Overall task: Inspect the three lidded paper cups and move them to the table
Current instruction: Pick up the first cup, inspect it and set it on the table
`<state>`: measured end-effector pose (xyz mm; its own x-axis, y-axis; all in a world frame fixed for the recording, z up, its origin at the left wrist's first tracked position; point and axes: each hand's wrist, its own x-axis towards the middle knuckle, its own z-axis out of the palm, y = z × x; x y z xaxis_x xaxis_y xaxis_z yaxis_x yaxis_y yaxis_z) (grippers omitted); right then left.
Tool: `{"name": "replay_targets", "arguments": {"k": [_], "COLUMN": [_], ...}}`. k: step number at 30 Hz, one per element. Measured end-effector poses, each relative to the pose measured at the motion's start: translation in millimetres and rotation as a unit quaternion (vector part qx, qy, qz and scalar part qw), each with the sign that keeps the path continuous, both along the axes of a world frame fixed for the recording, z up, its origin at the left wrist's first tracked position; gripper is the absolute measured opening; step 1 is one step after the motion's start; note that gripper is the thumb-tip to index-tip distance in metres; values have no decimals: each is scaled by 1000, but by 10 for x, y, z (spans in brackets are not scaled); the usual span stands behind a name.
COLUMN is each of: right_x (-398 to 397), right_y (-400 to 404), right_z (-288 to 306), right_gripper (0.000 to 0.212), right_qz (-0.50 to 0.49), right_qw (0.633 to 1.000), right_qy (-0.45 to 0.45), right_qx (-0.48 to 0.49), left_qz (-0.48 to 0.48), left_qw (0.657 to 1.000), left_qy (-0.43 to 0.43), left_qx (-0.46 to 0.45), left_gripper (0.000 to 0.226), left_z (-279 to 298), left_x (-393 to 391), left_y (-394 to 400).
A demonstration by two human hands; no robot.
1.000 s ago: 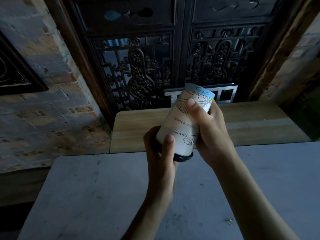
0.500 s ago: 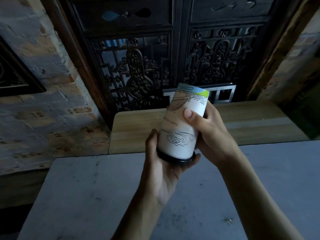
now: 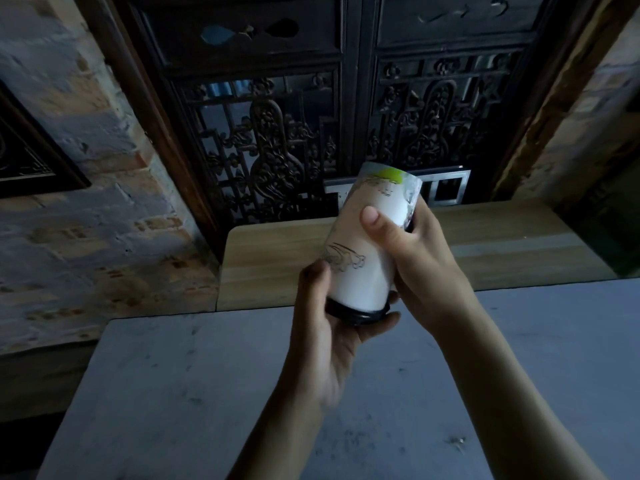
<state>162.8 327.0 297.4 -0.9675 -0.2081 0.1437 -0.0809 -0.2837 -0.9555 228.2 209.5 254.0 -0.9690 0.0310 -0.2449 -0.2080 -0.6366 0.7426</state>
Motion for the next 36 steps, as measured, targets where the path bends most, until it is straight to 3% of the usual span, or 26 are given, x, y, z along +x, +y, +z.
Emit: {"name": "replay_targets", "arguments": {"k": [3, 8, 10, 13, 17, 19, 22, 26, 31, 34, 36], "right_x": [-2, -13, -32, -46, -39, -19, 1, -17, -9, -18, -16], "right_y": [92, 154, 151, 146, 116, 83, 80, 163, 216, 197, 165], "right_z": [22, 70, 50, 30, 44, 51, 47, 100, 112, 83, 80], "right_gripper": [36, 66, 61, 33, 31, 39, 44, 53, 85, 55, 47], "right_qz": [49, 77, 55, 43, 27, 12, 6, 58, 107, 80, 62], "right_qw": [998, 996, 998, 999, 999, 1000, 999, 998, 994, 996, 998], "right_qy": [-3, -4, -11, 8, 22, 24, 33, 10, -11, -9, -12], "right_qx": [-25, -40, -37, -15, -11, -14, 4, -27, -28, -24, -27], "left_qz": [-90, -145, -131, -84, 8, 43, 42, -81, -144, -126, -99], "left_qw": [991, 975, 979, 994, 998, 995, 997, 996, 984, 987, 993], "left_qy": [-32, -33, -30, -20, 50, 76, 65, 13, -3, -8, -15], "left_qx": [93, 166, 151, 75, -20, -48, -24, 42, 107, 97, 69], "left_gripper": [66, 72, 69, 65, 86, 97, 91, 60, 69, 67, 62], "left_z": [43, 75, 45, 4, -12, -29, -56, -34, -39, -85, -116], "left_x": [-7, -20, -27, -24, -23, -24, -16, 10, 15, 10, 7], "left_y": [-79, -104, -75, -22, 76, 102, 92, -8, -40, -16, -7]}}
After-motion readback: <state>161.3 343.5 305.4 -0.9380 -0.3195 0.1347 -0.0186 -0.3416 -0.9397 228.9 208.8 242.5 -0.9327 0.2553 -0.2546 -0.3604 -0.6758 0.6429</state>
